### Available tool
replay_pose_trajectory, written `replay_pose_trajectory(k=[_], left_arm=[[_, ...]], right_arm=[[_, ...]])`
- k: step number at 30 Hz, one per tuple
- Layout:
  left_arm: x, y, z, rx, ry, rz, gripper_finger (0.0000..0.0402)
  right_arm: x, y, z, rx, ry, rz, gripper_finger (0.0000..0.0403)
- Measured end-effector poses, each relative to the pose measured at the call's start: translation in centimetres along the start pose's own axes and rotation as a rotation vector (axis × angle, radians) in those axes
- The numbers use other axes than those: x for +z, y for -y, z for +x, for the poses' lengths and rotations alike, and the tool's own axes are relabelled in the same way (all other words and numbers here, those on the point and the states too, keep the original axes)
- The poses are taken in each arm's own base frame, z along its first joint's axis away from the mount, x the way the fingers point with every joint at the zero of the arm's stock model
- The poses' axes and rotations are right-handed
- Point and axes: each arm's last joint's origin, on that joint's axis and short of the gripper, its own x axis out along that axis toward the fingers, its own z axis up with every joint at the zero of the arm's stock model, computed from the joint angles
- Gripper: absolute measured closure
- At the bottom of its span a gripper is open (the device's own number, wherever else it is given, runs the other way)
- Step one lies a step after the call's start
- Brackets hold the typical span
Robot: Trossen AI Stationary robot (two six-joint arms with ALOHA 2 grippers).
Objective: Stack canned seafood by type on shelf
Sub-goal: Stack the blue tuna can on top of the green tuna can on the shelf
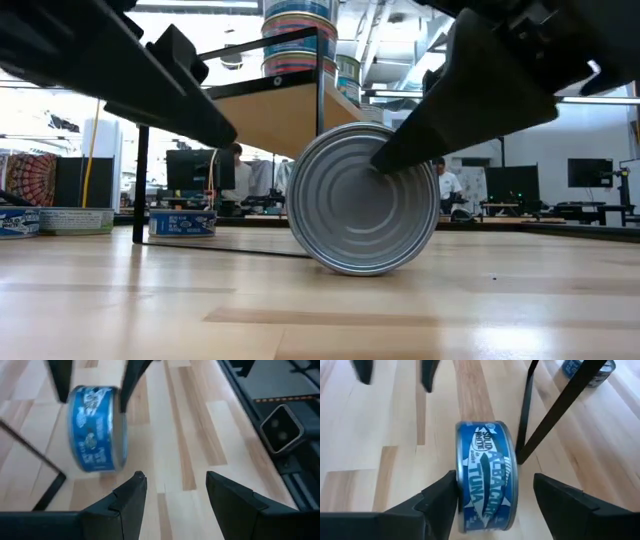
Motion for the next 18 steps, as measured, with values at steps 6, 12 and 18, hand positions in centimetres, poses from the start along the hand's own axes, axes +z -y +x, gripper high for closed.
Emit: replay_pose_trajectory(k=[6, 12, 18], left_arm=[[0.16, -0.06, 0.02, 0.020, 0.021, -0.009, 0.0200], [0.24, -0.11, 0.03, 0.033, 0.031, -0.011, 0.0200], [0.24, -0.12, 0.03, 0.037, 0.032, -0.010, 0.0200]], right_arm=[[-0.30, -0.55, -0.42, 0.024, -0.003, -0.005, 0.0173], [-0.37, -0.71, -0.55, 0.030, -0.003, -0.009, 0.0259], [-0.37, -0.70, -0.54, 0.027, -0.003, -0.015, 0.0326]])
